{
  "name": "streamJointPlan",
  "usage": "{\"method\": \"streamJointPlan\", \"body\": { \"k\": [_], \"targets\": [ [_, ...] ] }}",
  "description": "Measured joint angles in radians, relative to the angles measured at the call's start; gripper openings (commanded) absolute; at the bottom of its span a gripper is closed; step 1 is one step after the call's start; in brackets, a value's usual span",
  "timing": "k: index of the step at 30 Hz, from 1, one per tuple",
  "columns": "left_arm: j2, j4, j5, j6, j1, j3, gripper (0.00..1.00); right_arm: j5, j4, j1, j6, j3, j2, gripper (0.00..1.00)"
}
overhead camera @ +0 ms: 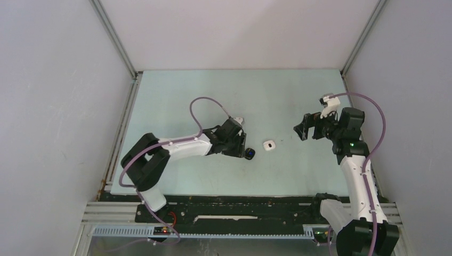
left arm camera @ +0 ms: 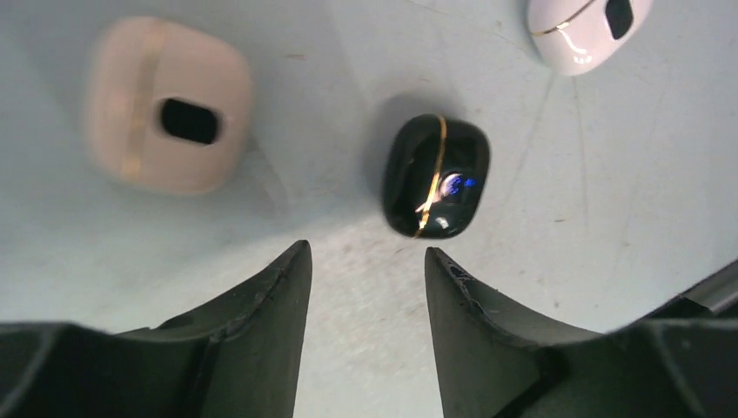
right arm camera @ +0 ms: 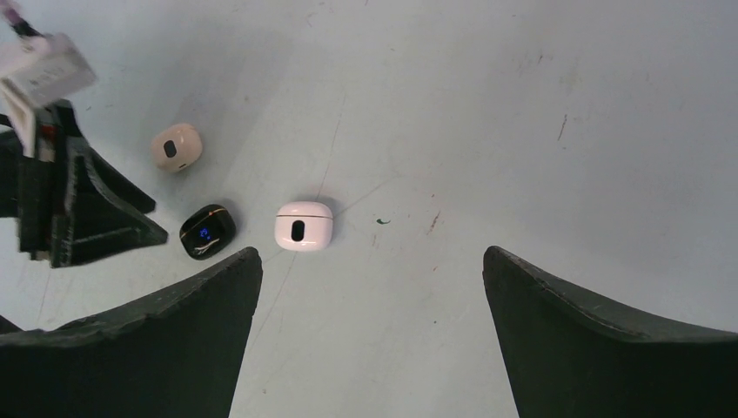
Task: Insert the wireless bluetooth earbuds into the charging case
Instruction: Reset both arms
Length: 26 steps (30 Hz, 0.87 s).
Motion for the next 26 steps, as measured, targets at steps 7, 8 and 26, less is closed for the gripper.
{"method": "streamJointPlan", "body": {
  "k": [7,8,26],
  "targets": [
    [-0.264,-0.014,-0.196,0.106,0.040,-0.090,0.62,-0.003,0.001,0.000,0.036,0.000,-0.003,1.00],
    [-0.310,0.003,-0.222,0.114,0.048,-0.118,0.63,-0.003,0.002,0.000,0.043,0.000,-0.002,1.00],
    [-0.974,0.322,-0.602,0.210,0.099,-0.730,1.00,0.111,0.048,0.165,0.077,-0.004,0.060,1.00]
  ]
}}
